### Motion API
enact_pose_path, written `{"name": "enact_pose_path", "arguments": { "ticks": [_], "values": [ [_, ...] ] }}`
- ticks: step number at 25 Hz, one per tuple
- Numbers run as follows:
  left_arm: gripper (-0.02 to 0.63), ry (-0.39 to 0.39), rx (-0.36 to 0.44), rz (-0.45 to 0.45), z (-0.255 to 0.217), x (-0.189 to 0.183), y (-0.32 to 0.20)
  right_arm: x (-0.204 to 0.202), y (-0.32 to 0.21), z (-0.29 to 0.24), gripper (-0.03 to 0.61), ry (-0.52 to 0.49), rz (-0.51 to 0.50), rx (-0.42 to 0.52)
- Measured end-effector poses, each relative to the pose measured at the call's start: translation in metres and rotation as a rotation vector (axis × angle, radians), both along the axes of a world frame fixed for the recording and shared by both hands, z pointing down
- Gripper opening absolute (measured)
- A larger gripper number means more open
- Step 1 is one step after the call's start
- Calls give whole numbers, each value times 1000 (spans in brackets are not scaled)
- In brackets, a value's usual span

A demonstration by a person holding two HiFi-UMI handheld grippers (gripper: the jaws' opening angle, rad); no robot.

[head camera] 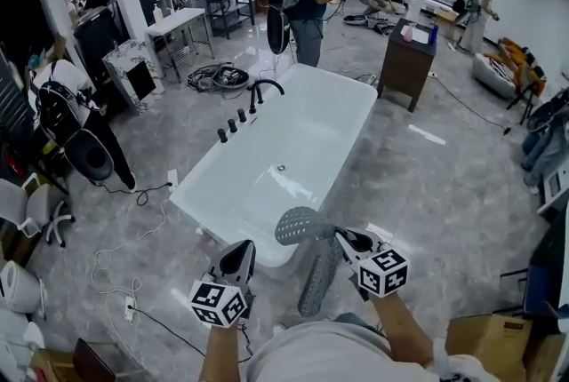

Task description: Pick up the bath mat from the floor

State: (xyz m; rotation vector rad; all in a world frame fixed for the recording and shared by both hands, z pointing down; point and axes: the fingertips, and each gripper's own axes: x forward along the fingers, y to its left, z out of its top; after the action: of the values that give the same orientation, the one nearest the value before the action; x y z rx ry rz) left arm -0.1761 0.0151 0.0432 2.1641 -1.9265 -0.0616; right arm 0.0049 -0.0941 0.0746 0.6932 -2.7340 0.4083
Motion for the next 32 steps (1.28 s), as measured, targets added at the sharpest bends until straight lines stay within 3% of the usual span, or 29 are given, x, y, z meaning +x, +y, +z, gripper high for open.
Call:
{"name": "enact_pose_path", "arguments": {
  "ticks": [12, 32],
  "values": [
    [17, -15, 40, -2, -14, 8, 9, 17, 3, -19, 58, -25, 4, 57],
    [17, 6, 3, 10, 2, 22, 22, 34, 21, -2, 57, -15, 16, 1]
  ]
}}
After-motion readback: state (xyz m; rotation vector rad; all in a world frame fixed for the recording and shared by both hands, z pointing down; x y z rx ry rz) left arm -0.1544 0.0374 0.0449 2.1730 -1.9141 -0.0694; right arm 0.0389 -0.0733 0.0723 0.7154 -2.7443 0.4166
